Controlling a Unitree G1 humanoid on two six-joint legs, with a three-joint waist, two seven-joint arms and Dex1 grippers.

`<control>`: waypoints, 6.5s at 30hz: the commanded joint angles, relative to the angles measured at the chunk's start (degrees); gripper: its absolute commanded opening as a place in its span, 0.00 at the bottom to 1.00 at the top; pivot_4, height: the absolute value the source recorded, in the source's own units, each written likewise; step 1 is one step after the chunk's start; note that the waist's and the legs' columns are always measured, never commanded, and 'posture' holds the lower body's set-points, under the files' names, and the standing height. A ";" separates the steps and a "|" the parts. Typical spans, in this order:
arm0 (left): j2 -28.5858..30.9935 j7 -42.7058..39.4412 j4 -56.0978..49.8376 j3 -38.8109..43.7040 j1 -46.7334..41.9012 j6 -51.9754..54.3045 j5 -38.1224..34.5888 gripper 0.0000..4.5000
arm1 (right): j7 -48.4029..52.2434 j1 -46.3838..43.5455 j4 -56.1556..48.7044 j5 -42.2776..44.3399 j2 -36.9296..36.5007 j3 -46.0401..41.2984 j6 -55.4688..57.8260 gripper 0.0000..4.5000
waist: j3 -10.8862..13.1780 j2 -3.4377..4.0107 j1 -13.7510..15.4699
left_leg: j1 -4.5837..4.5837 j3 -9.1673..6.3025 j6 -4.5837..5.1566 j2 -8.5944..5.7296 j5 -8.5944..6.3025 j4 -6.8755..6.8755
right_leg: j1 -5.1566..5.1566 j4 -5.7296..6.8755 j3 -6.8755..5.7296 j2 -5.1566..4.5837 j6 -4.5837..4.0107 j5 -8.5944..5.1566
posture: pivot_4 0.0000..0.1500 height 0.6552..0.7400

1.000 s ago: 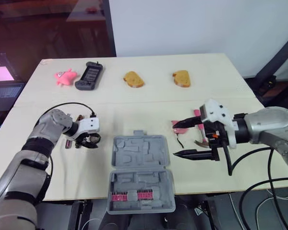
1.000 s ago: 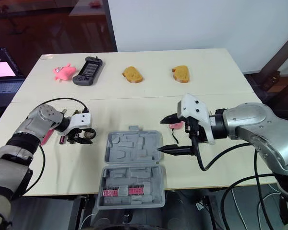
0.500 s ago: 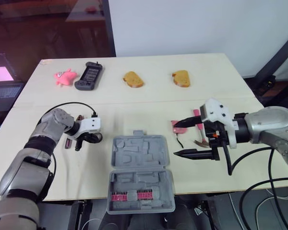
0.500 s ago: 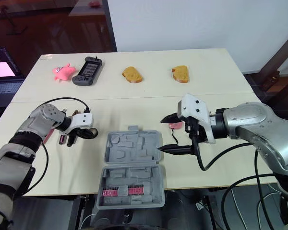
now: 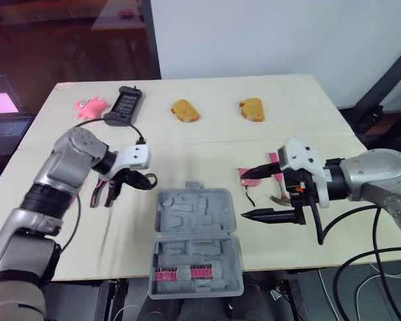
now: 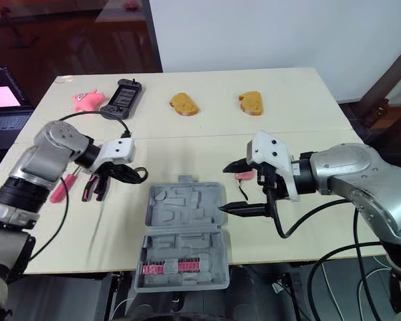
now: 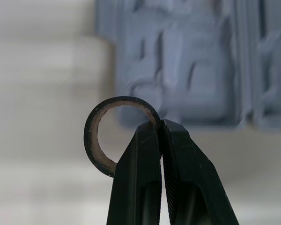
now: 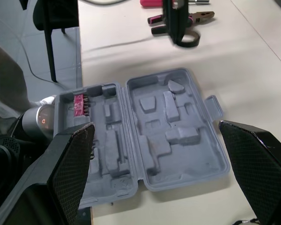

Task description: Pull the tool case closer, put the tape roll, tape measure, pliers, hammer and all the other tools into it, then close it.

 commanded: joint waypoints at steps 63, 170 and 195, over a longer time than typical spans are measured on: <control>-2.41 14.36 -5.03 8.94 10.62 1.11 -12.35 0.77 | -1.93 0.01 -1.01 0.29 0.25 -1.27 -0.75 1.00 | -0.02 0.04 -0.01 | 0.07 -0.08 0.00 0.02 0.00 -0.02 | 0.01 -0.03 0.04 -0.04 0.00 0.00 | 1.00 1.00; 12.56 17.57 1.02 56.03 58.70 -22.26 -29.77 0.99 | 3.58 35.30 28.06 -14.92 9.93 -24.78 -35.41 1.00 | -0.23 0.21 1.46 | 0.33 -0.08 -0.04 0.11 -0.05 -0.14 | 0.49 -0.56 0.00 -0.12 -0.34 -0.16 | 1.00 1.00; 12.54 18.67 -27.07 26.51 26.47 -1.17 -33.95 0.99 | -41.99 21.42 0.48 -18.09 30.50 -7.97 10.54 1.00 | -0.16 0.18 0.89 | 0.19 -0.07 -0.01 0.08 -0.02 -0.11 | 0.19 -0.27 0.04 -0.03 -0.25 -0.12 | 1.00 1.00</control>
